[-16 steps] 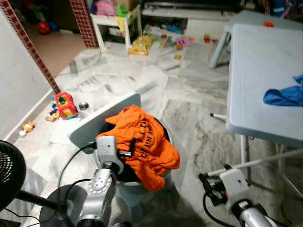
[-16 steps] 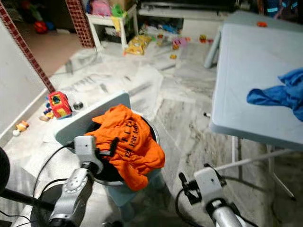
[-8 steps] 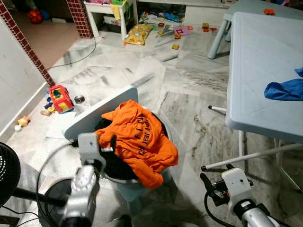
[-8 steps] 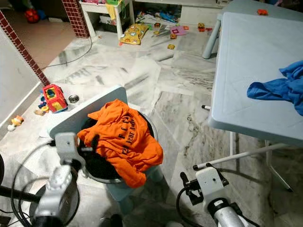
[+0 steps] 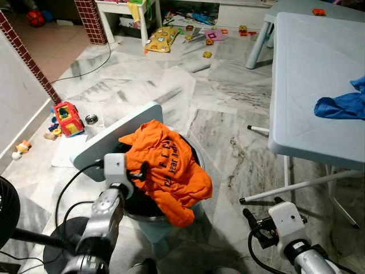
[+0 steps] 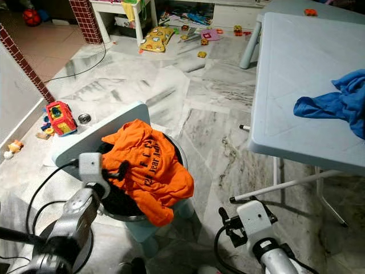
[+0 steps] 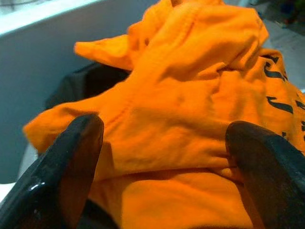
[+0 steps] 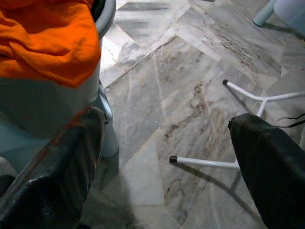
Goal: Hang hanger
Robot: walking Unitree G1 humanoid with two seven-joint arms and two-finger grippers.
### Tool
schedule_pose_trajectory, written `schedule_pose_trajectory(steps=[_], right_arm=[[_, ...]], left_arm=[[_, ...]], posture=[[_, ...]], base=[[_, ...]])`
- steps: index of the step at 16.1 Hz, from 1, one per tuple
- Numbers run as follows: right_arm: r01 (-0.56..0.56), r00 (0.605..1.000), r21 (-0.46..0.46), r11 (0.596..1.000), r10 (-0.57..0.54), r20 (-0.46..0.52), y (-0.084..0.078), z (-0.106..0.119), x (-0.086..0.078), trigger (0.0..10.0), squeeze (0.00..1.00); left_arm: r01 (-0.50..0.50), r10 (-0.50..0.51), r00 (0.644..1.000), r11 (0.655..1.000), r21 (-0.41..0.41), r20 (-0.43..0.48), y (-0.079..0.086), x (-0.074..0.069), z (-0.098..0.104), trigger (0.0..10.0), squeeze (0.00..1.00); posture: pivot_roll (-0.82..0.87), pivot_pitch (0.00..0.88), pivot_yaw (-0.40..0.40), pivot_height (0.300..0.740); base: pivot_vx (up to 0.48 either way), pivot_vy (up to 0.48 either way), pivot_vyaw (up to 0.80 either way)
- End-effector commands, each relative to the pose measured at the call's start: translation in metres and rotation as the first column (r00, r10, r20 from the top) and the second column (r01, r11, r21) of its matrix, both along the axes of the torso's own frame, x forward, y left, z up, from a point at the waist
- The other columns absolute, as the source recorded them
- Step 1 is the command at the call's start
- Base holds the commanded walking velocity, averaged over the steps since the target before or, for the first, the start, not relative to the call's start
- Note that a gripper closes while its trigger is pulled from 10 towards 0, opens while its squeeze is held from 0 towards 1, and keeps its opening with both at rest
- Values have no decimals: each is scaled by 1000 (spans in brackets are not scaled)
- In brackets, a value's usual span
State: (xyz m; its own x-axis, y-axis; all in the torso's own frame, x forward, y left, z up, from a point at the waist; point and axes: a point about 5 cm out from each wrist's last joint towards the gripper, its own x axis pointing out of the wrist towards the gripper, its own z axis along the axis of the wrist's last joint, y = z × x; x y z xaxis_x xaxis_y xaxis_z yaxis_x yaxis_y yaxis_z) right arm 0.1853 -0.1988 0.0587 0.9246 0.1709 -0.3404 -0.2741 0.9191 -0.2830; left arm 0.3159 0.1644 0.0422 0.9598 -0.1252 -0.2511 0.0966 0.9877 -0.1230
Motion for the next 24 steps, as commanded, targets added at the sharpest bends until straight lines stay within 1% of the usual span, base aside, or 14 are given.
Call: schedule_pose_trajectory(steps=[1,4,6,8,9,10,11,16,20,23,24], right_arm=[[6,1000,-4,1000,-6,-5,-3,2,-4,10000,0],[8,1000,-10,1000,-8,-13,-4,3,-8,10000,0],[4,1000,-12,1000,-4,-15,-4,3,-9,10000,0],[-6,1000,-18,1000,5,-18,-4,3,-10,10000,0],[-7,1000,-19,1000,7,-19,-4,4,-10,10000,0],[-12,1000,-23,1000,11,-21,-4,4,-11,10000,0],[-14,1000,-24,1000,14,-22,-4,4,-10,10000,0],[-22,1000,-33,999,22,-22,-4,5,-10,10000,0],[-24,1000,-33,999,23,-21,-3,4,-10,10000,0],[-27,999,-32,999,27,-18,-1,4,-8,10000,0],[-27,1000,-32,999,27,-16,-1,5,-7,10000,0]], left_arm=[[1,-1,1000,1000,22,-12,5,0,-2,10000,0],[-65,65,998,997,42,10,15,7,3,10000,0],[-69,68,998,997,39,9,17,9,4,10000,0],[-47,47,999,999,11,-9,15,9,1,10000,0],[-25,25,999,1000,-4,-22,13,9,0,8706,0],[1,-1,1000,1000,1,-21,9,9,-1,980,0],[10,-10,1000,1000,-4,-25,7,9,-2,0,0],[30,-30,999,999,-12,-28,1,10,-3,0,0],[30,-30,999,1000,-5,-20,1,11,-2,0,0],[-5,5,1000,1000,28,-16,6,11,-1,0,0],[-6,7,1000,998,57,-11,7,12,-1,0,0]], posture=[[-285,196,23,740],[-297,207,21,740],[-300,211,18,740],[-303,215,10,740],[-304,216,9,740],[-307,218,3,740],[-309,219,2,740],[-313,223,3,740],[-310,223,4,740],[-307,223,5,740],[-306,223,5,740]], base=[[0,0,0],[0,0,0],[0,0,0],[0,0,0],[0,0,0],[0,0,0],[0,0,0],[0,0,0],[0,0,0],[0,0,0],[0,0,0]])
